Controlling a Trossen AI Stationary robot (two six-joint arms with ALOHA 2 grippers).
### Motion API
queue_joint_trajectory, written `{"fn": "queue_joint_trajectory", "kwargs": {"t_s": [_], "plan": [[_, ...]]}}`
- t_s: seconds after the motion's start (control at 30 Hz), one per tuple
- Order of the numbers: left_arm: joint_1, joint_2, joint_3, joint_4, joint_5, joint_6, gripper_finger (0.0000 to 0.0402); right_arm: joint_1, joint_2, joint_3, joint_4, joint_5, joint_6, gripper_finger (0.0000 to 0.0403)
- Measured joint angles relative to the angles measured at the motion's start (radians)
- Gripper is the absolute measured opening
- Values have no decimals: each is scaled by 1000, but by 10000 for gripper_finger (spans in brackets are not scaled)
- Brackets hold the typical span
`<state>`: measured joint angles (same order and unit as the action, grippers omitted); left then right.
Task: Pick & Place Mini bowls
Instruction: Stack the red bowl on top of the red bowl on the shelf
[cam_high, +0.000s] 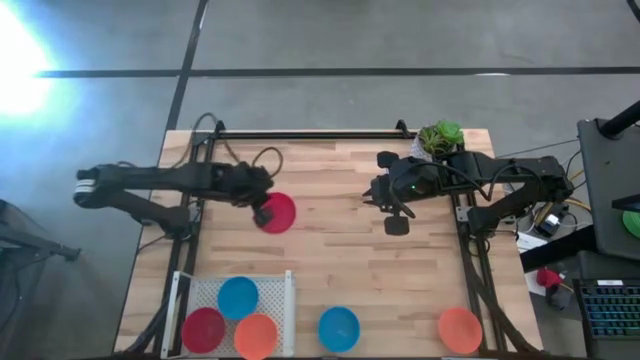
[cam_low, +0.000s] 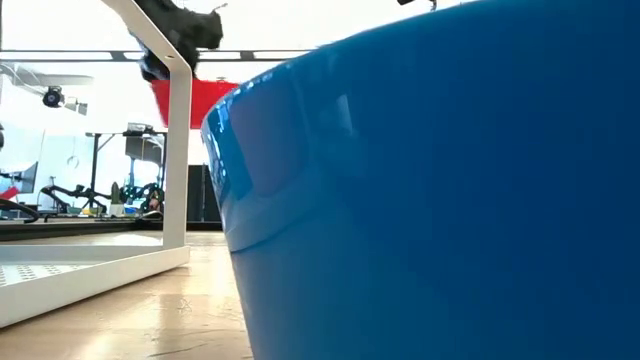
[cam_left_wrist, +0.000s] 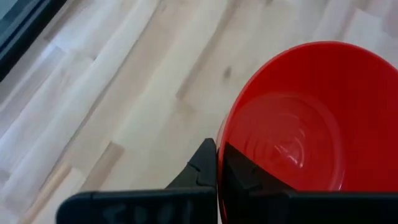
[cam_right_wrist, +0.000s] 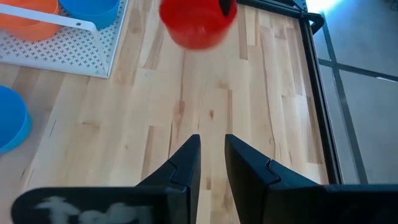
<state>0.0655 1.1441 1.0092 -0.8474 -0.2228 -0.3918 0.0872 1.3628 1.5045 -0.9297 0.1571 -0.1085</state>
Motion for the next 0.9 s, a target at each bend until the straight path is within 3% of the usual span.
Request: {"fn": "queue_joint_trajectory", "kwargs": {"t_s": [0.33, 0.5, 0.9], "plan": [[-188, -133, 0, -163, 115, 32, 0, 0, 0, -1, 0, 0, -4, 78], [-324, -137, 0, -184, 179, 79, 0, 0, 0, -1, 1, 0, -8, 79], [-697, -97, 0, -209, 197, 41, 0, 0, 0, -1, 0, -1, -31, 71]]}}
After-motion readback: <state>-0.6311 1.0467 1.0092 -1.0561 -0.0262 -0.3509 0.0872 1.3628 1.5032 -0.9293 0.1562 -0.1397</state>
